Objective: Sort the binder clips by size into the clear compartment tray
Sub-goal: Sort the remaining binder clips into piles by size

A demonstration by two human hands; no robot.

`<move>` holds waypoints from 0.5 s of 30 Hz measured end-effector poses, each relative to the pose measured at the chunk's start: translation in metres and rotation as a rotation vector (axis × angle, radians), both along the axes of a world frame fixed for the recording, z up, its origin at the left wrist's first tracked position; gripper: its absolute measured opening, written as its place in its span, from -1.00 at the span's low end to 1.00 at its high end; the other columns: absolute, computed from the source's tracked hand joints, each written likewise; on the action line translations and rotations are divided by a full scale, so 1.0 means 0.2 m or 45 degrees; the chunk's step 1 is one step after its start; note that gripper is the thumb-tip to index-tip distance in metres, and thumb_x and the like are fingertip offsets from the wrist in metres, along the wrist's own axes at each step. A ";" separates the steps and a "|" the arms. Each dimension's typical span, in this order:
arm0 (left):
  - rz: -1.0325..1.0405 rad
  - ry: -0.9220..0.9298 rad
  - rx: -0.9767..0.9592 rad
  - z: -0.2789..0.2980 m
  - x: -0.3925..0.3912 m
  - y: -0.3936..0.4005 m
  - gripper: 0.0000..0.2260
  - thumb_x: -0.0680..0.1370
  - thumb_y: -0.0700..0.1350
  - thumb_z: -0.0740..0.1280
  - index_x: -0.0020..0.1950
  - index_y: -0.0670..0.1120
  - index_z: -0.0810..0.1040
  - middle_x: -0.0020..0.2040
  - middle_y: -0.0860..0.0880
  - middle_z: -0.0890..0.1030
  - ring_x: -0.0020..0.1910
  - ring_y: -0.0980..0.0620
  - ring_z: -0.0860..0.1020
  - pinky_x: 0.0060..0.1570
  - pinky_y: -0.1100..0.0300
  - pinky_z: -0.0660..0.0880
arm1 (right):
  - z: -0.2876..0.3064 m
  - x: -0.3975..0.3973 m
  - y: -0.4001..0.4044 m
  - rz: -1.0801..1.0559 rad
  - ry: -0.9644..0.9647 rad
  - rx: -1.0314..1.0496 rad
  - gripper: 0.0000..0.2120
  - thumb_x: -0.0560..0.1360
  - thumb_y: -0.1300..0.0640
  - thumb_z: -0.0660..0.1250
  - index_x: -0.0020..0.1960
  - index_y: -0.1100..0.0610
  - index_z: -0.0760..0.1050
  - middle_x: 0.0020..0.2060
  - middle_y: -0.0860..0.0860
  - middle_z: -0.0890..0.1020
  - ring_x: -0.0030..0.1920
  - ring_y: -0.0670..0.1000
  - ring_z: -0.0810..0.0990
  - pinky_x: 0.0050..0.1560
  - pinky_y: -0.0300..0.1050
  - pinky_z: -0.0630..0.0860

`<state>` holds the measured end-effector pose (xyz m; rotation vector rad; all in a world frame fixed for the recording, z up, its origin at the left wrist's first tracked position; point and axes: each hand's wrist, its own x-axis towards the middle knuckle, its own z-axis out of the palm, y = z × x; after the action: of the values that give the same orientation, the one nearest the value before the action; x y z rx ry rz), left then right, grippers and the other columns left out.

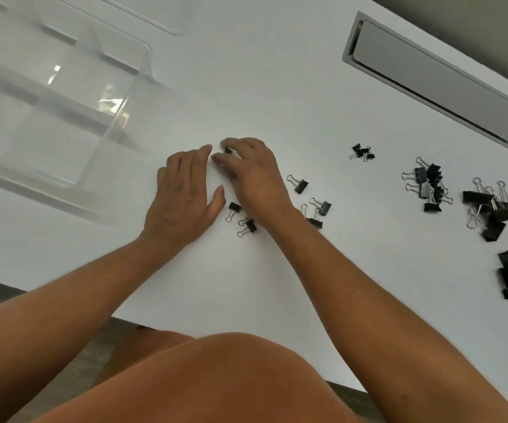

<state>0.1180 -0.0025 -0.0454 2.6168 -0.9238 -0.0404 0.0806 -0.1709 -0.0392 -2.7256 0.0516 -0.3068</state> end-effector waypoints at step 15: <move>-0.033 -0.110 0.006 -0.03 0.01 0.00 -0.43 0.64 0.03 0.19 0.61 -0.18 0.24 0.32 -0.17 0.49 0.25 -0.24 0.44 0.02 -0.12 0.41 | 0.15 -0.54 -0.44 -0.344 0.240 0.628 -0.69 0.76 0.11 0.12 0.37 0.10 0.57 0.32 -0.06 0.62 0.39 -0.02 0.54 0.39 0.08 0.49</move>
<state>0.1193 -0.0026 -0.0523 2.6286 -0.9881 0.0641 -0.0283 -0.2586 -0.0085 -2.2439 0.4845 -0.0913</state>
